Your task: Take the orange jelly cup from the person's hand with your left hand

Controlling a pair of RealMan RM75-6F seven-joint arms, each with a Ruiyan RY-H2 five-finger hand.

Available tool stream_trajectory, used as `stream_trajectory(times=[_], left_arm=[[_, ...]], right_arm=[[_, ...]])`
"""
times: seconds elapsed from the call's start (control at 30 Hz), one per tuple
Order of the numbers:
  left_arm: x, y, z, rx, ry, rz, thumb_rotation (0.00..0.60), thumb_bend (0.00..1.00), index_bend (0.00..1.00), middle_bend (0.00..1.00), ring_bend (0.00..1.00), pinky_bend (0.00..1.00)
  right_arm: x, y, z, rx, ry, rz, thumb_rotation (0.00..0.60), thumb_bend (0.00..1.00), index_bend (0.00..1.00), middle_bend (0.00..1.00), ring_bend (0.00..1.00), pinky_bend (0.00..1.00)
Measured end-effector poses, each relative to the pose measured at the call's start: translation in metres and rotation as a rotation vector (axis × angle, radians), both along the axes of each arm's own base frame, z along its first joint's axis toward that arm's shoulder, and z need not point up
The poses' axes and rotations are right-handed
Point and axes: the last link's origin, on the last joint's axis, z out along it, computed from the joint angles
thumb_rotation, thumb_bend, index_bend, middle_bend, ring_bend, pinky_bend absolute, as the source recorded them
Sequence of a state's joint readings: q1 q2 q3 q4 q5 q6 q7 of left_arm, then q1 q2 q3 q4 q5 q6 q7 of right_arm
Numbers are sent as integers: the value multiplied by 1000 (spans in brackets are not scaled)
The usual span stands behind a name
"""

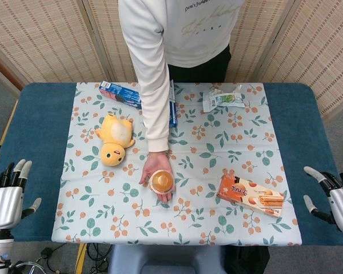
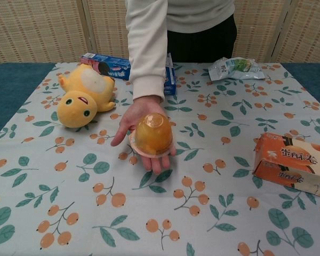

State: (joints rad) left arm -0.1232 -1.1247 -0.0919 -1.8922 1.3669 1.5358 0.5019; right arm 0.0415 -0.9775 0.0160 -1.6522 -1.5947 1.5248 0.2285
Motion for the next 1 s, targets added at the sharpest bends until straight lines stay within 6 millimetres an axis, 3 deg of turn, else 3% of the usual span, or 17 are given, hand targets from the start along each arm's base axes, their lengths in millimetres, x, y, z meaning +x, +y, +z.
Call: stream_trajectory(times=[0.57,1.0], left_arm=[[8,11,-1,-38,-9,-85,600,207,0,0,0,150],[48,58,-32,-376,-86,-393,600,207,0,0,0,131]], right_arm=[[3,-1,11,-39,23,8,600,391,171,271,214,411],[7,-5,14,-39,34,16,600,391,171,271,214,411]])
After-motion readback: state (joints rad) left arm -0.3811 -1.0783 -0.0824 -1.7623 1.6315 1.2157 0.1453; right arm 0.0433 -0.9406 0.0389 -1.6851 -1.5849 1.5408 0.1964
